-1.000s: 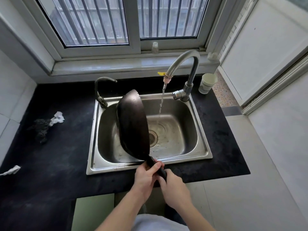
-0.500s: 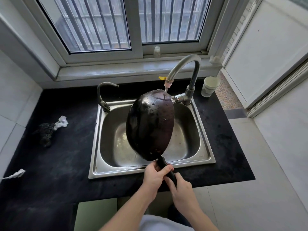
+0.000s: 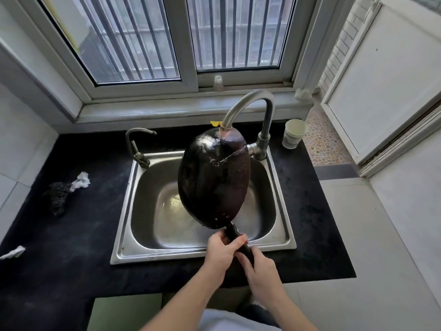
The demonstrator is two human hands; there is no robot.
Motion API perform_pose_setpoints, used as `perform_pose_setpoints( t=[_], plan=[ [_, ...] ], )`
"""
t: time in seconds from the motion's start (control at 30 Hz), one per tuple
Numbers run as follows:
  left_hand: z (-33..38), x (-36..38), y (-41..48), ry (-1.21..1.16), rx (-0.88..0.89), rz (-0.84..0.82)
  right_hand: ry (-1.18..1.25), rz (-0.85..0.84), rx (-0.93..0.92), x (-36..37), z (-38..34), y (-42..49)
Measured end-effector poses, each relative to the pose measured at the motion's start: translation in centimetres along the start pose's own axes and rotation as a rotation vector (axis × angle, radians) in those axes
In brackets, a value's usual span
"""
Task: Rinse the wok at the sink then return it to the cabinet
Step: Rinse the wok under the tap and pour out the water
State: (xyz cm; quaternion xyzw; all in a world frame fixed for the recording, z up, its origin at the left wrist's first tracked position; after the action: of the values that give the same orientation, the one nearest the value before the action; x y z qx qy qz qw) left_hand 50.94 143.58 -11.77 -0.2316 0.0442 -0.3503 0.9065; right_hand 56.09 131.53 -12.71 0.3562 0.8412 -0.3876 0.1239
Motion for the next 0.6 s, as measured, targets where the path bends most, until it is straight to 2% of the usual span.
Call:
perform_pose_setpoints(
  t=[0.6],
  plan=[
    [2.8,4.3,3.0,-0.048,0.052,0.231,-0.031,-0.171,-0.173,-4.7,-2.0,5.7]
  ],
)
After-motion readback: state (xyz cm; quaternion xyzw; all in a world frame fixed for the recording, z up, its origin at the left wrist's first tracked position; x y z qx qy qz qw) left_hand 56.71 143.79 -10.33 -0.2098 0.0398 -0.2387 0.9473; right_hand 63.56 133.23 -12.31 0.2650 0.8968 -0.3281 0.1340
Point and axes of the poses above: each hand's wrist, its own y-axis towards the middle knuckle, its own x-axis out of the palm, z = x × y, the point moved 3 cm from there along y, towards the middle knuckle, and after that the axes turned 12 degrees about x, right-handed, at the moved point
